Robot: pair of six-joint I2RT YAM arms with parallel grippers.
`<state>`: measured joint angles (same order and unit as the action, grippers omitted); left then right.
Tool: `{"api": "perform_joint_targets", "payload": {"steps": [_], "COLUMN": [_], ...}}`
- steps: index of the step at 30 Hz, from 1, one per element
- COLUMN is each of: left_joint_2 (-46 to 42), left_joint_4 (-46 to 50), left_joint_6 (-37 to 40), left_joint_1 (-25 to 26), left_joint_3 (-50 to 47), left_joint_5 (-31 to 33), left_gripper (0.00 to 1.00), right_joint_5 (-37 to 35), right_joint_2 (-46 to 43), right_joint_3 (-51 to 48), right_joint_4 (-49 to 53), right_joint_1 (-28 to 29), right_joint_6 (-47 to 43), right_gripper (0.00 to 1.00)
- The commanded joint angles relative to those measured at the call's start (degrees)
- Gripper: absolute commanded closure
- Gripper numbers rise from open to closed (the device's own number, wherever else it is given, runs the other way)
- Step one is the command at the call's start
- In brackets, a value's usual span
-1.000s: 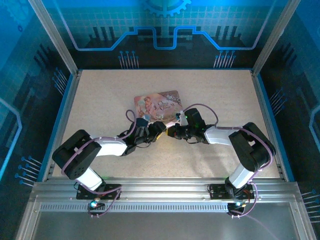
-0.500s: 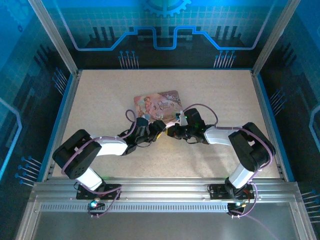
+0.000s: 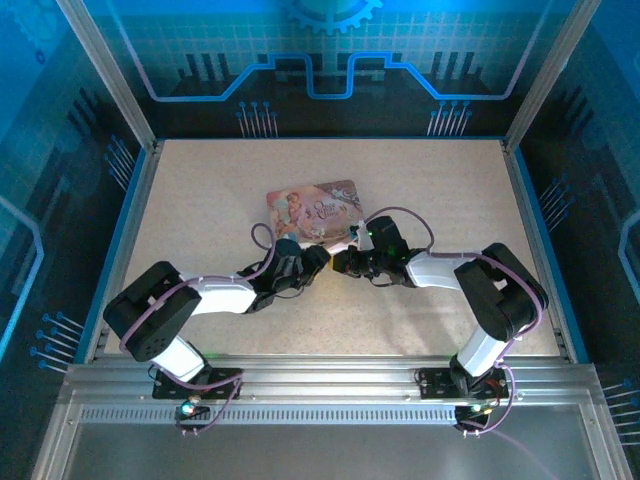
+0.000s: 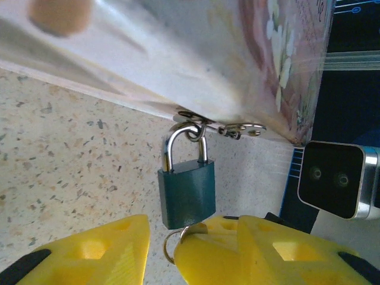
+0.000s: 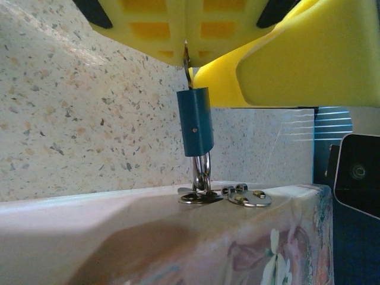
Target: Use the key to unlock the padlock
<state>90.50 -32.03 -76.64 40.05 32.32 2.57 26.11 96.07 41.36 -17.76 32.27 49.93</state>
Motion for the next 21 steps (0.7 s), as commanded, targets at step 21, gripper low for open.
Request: {"api": "perform_joint_targets", "payload": {"steps": [21], "left_joint_2": [2.09], "left_joint_4": [-4.89], "left_joint_6": [-2.95], "left_joint_1": [1.44], "left_joint_3": [-0.85], "left_joint_5": [7.27], "left_gripper": [0.84], "right_joint_5": [2.27], "right_joint_2": [2.28], "right_joint_3": [-0.82], "right_joint_4": [-6.3], "right_joint_1": [0.91], "right_joint_6": [6.24], "right_gripper": [0.98]}}
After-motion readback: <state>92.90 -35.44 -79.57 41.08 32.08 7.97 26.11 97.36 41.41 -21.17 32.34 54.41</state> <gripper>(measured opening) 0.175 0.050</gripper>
